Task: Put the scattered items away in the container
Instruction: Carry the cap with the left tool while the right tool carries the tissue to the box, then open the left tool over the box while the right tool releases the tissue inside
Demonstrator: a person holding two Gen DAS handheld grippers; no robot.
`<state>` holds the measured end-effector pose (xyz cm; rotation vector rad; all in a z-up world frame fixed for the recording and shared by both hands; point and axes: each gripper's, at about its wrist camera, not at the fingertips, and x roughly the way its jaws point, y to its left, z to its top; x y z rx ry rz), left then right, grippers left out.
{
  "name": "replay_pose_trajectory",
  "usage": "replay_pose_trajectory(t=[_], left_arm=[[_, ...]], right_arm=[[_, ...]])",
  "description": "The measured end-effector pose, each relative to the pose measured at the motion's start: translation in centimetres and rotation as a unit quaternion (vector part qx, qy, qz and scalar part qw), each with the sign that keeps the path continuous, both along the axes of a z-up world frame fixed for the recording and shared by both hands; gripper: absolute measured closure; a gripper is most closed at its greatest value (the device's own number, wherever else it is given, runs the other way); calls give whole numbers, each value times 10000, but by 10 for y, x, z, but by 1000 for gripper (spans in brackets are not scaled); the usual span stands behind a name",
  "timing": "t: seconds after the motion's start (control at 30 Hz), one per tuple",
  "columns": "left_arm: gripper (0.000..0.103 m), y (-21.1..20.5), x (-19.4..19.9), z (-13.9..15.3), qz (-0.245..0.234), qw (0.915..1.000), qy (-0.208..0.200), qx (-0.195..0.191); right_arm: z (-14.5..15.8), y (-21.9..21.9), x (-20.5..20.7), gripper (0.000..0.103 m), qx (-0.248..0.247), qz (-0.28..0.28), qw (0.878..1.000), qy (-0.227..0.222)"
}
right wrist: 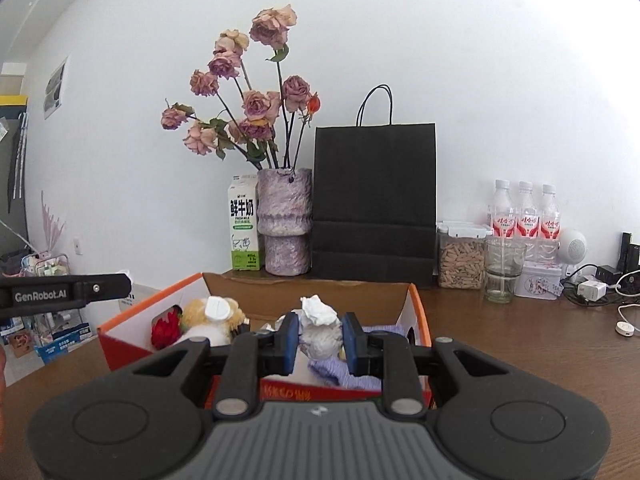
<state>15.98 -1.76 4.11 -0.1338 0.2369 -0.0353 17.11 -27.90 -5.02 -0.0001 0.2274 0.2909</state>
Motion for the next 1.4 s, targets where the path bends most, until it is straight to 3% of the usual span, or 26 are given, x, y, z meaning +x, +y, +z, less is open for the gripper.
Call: replay_pose_trajectory(t=[0.27, 0.4, 0.5, 0.63, 0.9, 1.0, 1.03, 1.07, 1.1, 1.13, 1.17, 1.2, 1.4], left_arm=[[74, -29, 59, 12, 11, 9998, -122, 155], [74, -29, 92, 0, 67, 9999, -33, 72], [74, -26, 101, -16, 61, 9994, 147, 320], [74, -19, 103, -20, 87, 9996, 188, 169], [74, -27, 101, -22, 105, 9993, 187, 321], [74, -28, 102, -24, 121, 9991, 192, 349], [73, -28, 101, -24, 146, 9991, 174, 369], [65, -28, 100, -25, 185, 9989, 138, 401], [48, -27, 100, -25, 218, 9988, 114, 423], [38, -27, 98, -25, 236, 9988, 71, 423], [14, -26, 96, -24, 246, 9989, 5, 404], [0, -26, 95, -24, 272, 9988, -53, 396], [0, -27, 88, -22, 399, 9979, -197, 474]], right_arm=[[14, 9, 59, 81, 174, -87, 9998, -13], [1, 15, 96, 81, 196, -60, 9995, 221], [-15, 19, 111, 81, 6, -54, 9990, 435], [-24, 17, 116, 81, 116, -125, 9980, 614], [-26, 22, 107, 80, -15, -170, 9984, 536], [-28, 23, 106, 76, -69, -193, 9985, 514], [-29, 23, 105, 67, -85, -181, 9985, 516], [-30, 22, 105, 60, -89, -192, 9985, 511], [-31, 21, 104, 40, -84, -219, 9985, 499], [-31, 20, 103, 20, -74, -243, 9985, 480], [-31, 19, 101, 12, -54, -228, 9988, 441], [-31, 18, 100, 7, -37, -205, 9990, 401], [-27, 16, 93, 3, -23, -237, 9992, 317]])
